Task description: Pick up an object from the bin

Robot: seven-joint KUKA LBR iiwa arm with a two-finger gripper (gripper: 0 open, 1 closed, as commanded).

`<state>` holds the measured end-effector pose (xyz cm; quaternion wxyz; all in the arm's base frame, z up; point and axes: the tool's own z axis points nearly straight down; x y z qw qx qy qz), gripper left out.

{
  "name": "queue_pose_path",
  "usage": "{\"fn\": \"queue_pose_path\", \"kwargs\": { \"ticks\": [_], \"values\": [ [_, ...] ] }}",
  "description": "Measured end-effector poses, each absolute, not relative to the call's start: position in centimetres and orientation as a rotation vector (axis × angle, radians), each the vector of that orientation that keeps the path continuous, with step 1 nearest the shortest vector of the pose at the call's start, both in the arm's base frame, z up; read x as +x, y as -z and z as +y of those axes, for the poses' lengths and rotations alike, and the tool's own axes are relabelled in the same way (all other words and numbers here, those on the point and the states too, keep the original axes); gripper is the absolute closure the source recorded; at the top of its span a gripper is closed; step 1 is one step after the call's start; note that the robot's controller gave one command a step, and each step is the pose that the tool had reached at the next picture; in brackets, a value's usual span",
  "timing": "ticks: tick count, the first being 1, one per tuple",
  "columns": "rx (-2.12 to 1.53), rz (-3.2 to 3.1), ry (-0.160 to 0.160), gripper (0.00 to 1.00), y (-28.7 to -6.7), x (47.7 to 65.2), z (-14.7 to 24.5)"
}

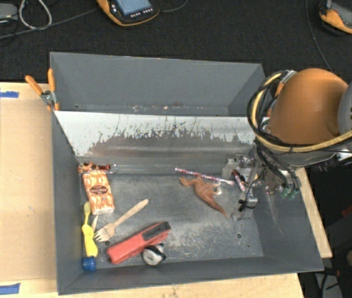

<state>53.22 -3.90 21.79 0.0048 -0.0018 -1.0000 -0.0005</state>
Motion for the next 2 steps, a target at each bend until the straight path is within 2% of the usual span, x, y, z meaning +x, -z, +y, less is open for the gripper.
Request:
{"fn": "queue_pose_path", "kwargs": {
  "ticks": [1, 2],
  "values": [
    [-0.003, -3.140, 0.001, 0.00, -22.2, 53.4, -3.9],
    [-0.206, -3.135, 0.002, 0.00, -15.2, 56.4, -5.0]
  ]
}}
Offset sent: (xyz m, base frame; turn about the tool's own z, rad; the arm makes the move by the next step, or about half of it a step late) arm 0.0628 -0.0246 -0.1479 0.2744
